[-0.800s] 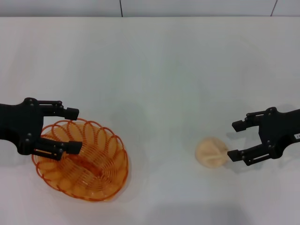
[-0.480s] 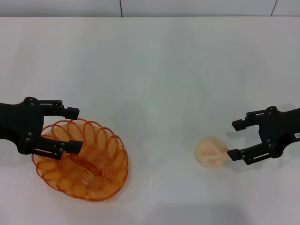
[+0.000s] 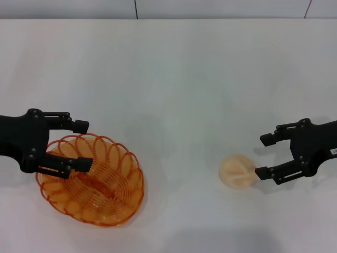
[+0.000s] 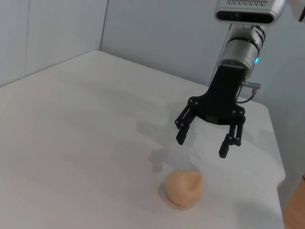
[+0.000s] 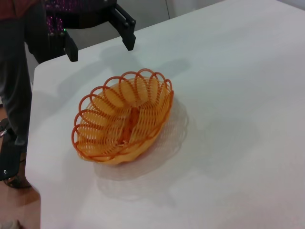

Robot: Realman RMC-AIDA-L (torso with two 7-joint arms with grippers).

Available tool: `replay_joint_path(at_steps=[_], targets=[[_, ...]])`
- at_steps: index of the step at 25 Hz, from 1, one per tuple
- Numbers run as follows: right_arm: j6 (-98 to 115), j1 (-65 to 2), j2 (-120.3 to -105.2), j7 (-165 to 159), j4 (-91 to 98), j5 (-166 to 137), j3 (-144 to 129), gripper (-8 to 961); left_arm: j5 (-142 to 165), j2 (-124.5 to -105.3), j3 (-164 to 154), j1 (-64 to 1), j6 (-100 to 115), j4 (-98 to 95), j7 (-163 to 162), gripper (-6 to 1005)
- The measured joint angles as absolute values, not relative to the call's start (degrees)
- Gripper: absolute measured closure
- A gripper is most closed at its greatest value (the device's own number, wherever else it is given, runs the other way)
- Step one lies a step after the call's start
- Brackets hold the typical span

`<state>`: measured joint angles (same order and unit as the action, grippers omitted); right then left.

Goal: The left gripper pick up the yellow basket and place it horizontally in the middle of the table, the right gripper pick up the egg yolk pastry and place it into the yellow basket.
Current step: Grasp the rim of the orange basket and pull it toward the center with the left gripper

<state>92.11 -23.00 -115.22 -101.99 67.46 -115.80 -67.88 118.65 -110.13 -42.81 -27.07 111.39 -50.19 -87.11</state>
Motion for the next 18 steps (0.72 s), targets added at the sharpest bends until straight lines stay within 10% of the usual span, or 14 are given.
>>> replay_joint_path(at_steps=[18], targets=[[91.6,-23.0,-115.22,-101.6,67.5,-115.3,-67.7,120,132.9,-107.14,-42.4,-35.5,109.7,-51.1,-107.8,138]])
